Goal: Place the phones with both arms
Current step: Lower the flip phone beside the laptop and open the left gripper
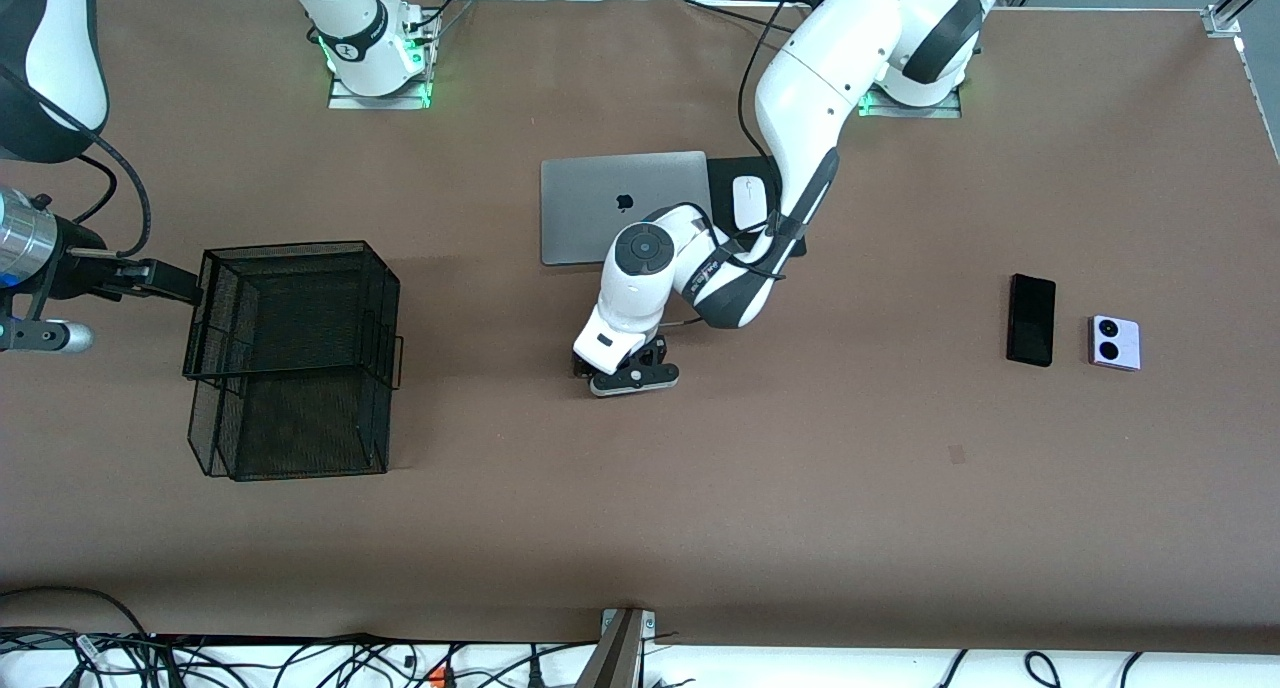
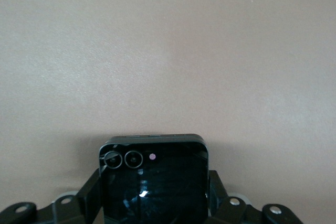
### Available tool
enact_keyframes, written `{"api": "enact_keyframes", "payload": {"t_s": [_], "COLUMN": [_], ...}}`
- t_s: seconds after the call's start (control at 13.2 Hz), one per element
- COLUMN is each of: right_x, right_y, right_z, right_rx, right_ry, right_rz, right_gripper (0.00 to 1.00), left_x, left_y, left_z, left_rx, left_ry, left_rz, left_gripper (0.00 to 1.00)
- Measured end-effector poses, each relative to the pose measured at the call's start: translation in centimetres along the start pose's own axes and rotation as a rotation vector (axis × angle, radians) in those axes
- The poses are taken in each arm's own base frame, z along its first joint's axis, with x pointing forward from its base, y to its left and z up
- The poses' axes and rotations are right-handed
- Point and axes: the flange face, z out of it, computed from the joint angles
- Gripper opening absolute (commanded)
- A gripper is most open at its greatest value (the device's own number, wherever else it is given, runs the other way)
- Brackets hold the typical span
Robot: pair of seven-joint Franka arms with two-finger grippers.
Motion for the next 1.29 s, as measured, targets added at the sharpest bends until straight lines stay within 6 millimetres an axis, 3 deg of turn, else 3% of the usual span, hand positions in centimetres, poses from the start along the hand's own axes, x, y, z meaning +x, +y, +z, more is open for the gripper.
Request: {"api": "enact_keyframes", "payload": {"t_s": [0.61, 0.76, 1.06, 1.29], "right_x": [0.0, 0.0, 0.0, 0.0], "right_y": [0.0, 0.0, 0.0, 0.0], "right_z": [0.0, 0.0, 0.0, 0.0], "right_rx": [0.000, 0.000, 0.000, 0.000], "right_ry": [0.000, 0.000, 0.000, 0.000], "right_rz": [0.000, 0.000, 0.000, -0.001], "right_gripper": [1.00, 1.00, 1.00, 1.00], "left_x": [1.5, 3.2, 7.4, 7.8], "left_y": [-0.6, -1.6, -4.5, -6.9], "left_z": [-1.3, -3.6, -10.2, -11.5], "left_rx": [0.071, 0.139, 0.234, 0.319], "left_ry": [-0.023, -0.060, -0.135, -0.225], "left_rz": [-0.056, -0.002, 0.138, 0.248], "left_gripper": [1.00, 1.00, 1.00, 1.00]}}
